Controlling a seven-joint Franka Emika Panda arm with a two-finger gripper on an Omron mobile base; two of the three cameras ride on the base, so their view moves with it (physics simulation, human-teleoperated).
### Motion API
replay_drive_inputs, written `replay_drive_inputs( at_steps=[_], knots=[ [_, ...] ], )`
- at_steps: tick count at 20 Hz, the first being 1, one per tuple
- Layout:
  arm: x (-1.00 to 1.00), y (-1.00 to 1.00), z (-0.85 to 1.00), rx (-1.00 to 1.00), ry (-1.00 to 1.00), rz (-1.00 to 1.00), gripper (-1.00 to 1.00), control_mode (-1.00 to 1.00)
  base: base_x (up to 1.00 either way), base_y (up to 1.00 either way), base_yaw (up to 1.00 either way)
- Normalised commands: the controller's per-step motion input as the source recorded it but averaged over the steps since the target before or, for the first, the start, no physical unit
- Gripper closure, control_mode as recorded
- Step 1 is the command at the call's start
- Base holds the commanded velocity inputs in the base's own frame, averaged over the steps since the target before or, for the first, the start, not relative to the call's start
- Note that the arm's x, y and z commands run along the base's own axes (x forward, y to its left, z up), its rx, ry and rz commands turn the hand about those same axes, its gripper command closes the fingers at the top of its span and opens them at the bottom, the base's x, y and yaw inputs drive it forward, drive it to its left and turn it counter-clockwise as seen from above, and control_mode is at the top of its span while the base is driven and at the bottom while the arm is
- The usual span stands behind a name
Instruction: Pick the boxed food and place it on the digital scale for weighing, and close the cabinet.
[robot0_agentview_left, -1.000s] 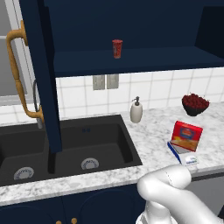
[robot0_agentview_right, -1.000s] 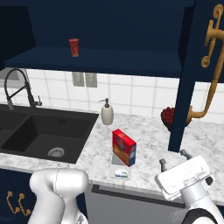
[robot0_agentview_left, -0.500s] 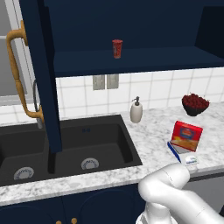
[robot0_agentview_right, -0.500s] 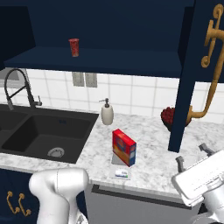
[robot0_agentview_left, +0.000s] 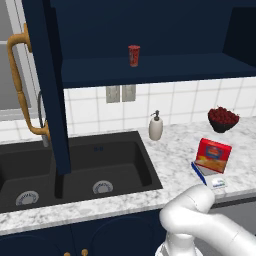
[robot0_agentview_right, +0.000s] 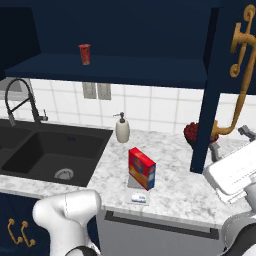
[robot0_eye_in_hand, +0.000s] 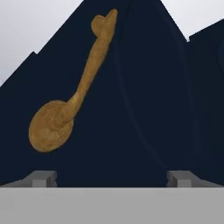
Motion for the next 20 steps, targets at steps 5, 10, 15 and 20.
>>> replay_drive_inputs(
  at_steps=[5, 10, 15, 20],
  knots=[
    [0.04, 0.91, 0.81, -0.2, 0.0, 0.0, -1.0, -1.0, 0.0, 0.0, 0.0],
    [0.84, 1.0, 0.18, -0.3, 0.0, -0.13, -1.0, -1.0, 0.0, 0.0, 0.0],
    [1.0, 1.0, 0.0, -0.15, 0.0, -0.22, -1.0, -1.0, 0.0, 0.0, 0.0],
    [1.0, 1.0, 0.0, -0.07, 0.0, -0.21, -1.0, -1.0, 0.0, 0.0, 0.0]
  ],
)
